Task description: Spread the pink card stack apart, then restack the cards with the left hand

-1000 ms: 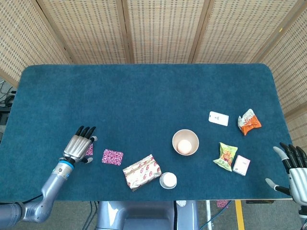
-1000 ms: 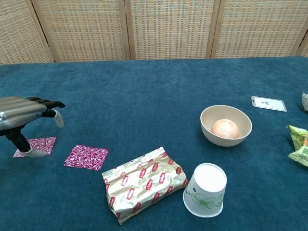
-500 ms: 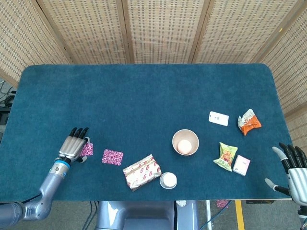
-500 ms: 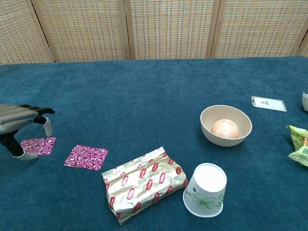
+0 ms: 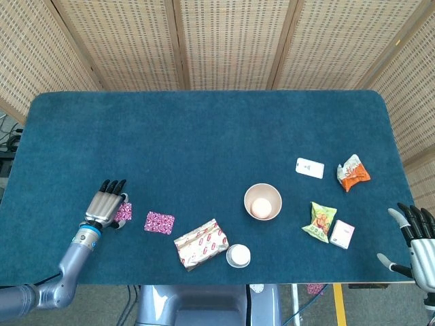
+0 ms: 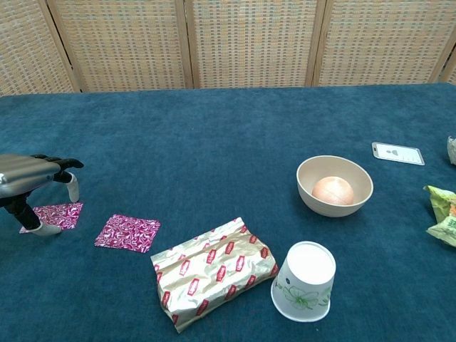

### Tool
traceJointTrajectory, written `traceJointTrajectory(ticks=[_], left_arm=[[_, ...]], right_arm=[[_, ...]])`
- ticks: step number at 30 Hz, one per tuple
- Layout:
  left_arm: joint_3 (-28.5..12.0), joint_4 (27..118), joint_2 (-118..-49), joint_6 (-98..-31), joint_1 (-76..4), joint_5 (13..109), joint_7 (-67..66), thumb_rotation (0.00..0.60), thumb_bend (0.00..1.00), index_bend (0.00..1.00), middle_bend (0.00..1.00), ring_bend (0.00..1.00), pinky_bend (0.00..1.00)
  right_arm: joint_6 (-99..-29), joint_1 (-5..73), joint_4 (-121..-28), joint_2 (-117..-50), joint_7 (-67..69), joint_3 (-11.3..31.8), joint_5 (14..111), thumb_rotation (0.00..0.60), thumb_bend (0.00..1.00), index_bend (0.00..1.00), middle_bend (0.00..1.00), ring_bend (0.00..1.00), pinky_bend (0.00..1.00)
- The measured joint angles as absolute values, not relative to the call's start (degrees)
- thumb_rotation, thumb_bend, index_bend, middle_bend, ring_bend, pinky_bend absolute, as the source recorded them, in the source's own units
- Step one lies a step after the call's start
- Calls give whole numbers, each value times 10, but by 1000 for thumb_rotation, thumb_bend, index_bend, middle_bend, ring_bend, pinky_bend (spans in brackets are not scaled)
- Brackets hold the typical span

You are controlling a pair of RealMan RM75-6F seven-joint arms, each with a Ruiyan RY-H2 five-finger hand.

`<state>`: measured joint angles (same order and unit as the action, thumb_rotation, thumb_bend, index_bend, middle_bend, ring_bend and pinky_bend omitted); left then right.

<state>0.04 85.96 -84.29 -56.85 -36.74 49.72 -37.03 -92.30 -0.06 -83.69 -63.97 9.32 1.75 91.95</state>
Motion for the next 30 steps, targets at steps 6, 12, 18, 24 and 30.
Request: traceJointTrajectory(ticks=[6, 12, 18, 24, 30], left_arm=[[4, 863, -841, -569, -364, 501, -369, 513, 220, 335, 0, 0, 0], [2, 859, -844, -569, -364, 499, -368, 514, 220, 335, 0, 0, 0], [0, 858, -843, -570, -363, 502, -363, 514, 221, 335, 0, 0, 0], [1, 859, -842, -568, -362, 504, -364, 514, 221, 335, 0, 0, 0], [2, 857, -844, -568, -361, 501, -367, 514, 221, 335, 0, 0, 0]], right_arm=[[-924, -1, -837, -640, 94, 17, 919, 600, 131, 125, 94, 0, 0], [-925, -2, -836, -640, 95, 17, 919, 600, 126, 125, 94, 0, 0], [-925, -3, -838, -640, 93, 17, 918, 600, 128, 125, 94, 0, 0], [-925, -3, -838, -640, 93, 18, 918, 600, 131, 125, 97, 0, 0], [-926, -3, -837, -640, 95, 18, 918, 600, 129, 125, 97, 0, 0]])
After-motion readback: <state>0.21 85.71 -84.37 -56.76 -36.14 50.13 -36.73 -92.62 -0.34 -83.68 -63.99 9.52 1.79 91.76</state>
